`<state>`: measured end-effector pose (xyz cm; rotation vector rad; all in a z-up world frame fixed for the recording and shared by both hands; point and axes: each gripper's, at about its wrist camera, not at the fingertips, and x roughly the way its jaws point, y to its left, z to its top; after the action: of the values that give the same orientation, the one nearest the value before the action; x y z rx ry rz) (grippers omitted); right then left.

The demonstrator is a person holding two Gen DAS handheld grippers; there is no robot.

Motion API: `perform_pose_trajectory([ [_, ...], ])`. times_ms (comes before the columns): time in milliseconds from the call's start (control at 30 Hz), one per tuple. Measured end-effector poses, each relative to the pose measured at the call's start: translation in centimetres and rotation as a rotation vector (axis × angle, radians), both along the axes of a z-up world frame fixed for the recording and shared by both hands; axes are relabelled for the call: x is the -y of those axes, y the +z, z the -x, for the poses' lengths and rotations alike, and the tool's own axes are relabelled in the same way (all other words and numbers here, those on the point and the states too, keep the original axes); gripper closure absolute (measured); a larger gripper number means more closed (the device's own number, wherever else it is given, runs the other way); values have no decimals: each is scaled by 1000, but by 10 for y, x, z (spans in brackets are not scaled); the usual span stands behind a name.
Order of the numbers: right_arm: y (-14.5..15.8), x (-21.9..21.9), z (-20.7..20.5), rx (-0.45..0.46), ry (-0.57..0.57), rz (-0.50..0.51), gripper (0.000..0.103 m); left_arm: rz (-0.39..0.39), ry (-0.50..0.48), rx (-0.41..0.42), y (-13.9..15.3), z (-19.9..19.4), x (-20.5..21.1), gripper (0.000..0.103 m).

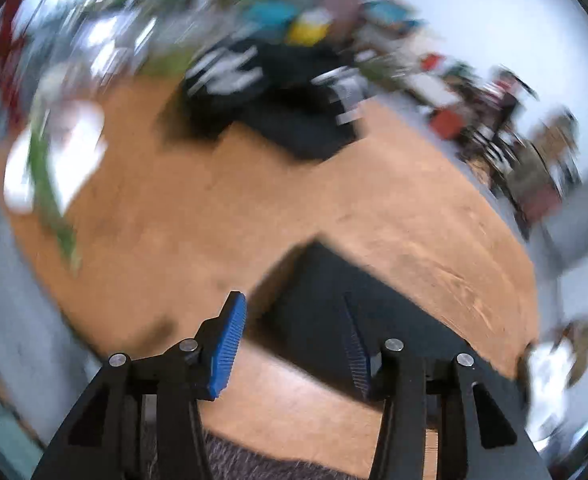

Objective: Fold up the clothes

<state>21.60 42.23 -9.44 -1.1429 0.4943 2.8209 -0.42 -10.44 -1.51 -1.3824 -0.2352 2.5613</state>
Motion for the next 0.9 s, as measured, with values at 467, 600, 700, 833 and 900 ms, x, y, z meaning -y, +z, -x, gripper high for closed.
perform_pose_trajectory([
  [467, -86, 45, 39, 77, -204, 32, 81, 357, 18, -16, -81, -6, -71, 96],
  [600, -88, 35, 27, 53, -267, 90, 84, 249, 11, 17, -84, -2, -60, 97],
  [700, -65, 52, 28, 17, -235, 77, 75, 228, -66, -68, -66, -18, -76, 97],
  [833, -47, 92, 47, -31, -126, 39, 74, 145, -242, -35, -59, -42, -122, 97],
  [900, -49, 119, 65, -26, -58, 30, 74, 136, -329, -36, -57, -60, -148, 97],
])
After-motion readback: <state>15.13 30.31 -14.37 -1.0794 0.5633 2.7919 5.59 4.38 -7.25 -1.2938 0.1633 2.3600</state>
